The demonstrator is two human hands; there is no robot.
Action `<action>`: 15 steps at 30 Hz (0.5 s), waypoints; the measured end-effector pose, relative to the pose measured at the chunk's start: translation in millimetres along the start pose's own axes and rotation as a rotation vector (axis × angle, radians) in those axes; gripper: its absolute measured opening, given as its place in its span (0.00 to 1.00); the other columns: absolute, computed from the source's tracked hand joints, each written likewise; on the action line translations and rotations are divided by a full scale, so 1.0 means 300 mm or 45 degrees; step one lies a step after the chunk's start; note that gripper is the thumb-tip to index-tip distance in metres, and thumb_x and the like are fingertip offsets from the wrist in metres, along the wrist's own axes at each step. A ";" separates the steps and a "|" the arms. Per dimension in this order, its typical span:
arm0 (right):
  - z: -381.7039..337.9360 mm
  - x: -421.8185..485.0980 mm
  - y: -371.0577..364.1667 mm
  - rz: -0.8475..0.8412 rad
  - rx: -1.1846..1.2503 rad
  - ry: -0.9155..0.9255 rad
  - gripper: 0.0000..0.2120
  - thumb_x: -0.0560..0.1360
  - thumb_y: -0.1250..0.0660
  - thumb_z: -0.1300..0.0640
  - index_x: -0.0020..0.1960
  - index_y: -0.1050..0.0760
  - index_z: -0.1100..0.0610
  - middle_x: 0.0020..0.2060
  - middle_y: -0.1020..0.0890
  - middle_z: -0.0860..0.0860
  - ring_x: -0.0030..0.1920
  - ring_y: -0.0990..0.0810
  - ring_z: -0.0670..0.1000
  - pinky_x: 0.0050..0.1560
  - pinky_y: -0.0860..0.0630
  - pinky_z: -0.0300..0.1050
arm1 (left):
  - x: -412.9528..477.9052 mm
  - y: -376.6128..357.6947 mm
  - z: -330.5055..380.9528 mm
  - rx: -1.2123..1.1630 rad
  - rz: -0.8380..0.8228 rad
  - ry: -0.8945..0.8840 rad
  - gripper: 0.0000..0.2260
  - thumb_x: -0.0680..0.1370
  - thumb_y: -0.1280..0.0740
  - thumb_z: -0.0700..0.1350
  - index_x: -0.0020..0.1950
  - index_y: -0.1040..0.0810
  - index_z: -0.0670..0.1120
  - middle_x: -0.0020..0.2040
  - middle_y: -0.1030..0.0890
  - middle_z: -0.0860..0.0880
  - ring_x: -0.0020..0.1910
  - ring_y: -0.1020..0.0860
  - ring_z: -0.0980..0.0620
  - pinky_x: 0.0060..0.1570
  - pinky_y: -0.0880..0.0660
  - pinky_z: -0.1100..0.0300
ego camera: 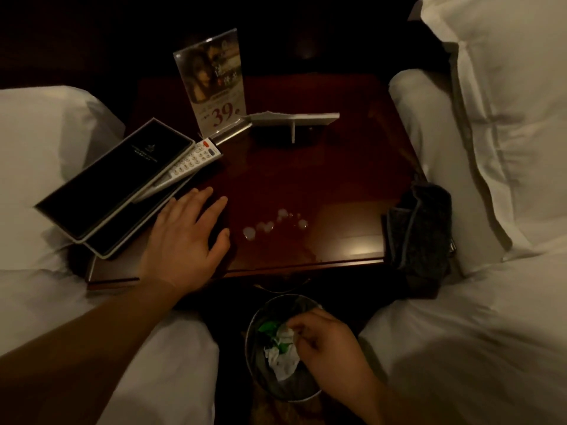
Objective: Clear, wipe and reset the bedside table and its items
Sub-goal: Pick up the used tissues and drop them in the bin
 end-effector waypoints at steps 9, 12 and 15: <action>-0.341 0.097 0.204 0.232 -0.067 0.243 0.12 0.74 0.34 0.56 0.55 0.23 0.43 0.46 0.24 0.39 0.47 0.23 0.41 0.46 0.24 0.32 | 0.006 0.013 0.002 0.001 -0.100 0.012 0.29 0.79 0.48 0.59 0.77 0.33 0.50 0.77 0.33 0.45 0.78 0.39 0.44 0.75 0.43 0.44; -0.423 0.150 0.256 0.324 -0.163 0.306 0.11 0.75 0.33 0.54 0.56 0.22 0.45 0.46 0.23 0.40 0.44 0.24 0.39 0.44 0.25 0.32 | 0.018 0.019 -0.013 0.014 -0.096 0.004 0.28 0.78 0.47 0.59 0.76 0.32 0.50 0.77 0.33 0.46 0.77 0.38 0.44 0.74 0.42 0.44; -0.456 0.193 0.301 0.323 -0.286 0.347 0.11 0.75 0.32 0.51 0.57 0.23 0.45 0.47 0.23 0.41 0.41 0.25 0.39 0.42 0.27 0.31 | 0.012 0.019 -0.010 0.007 -0.126 0.011 0.28 0.78 0.46 0.59 0.75 0.31 0.50 0.76 0.31 0.45 0.76 0.36 0.44 0.74 0.42 0.44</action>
Point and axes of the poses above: each hand's wrist, its own x-axis towards the middle knuckle, its own y-axis out of the back of the hand, z = x × y, the point moved 3 cm from there along x, towards the middle knuckle
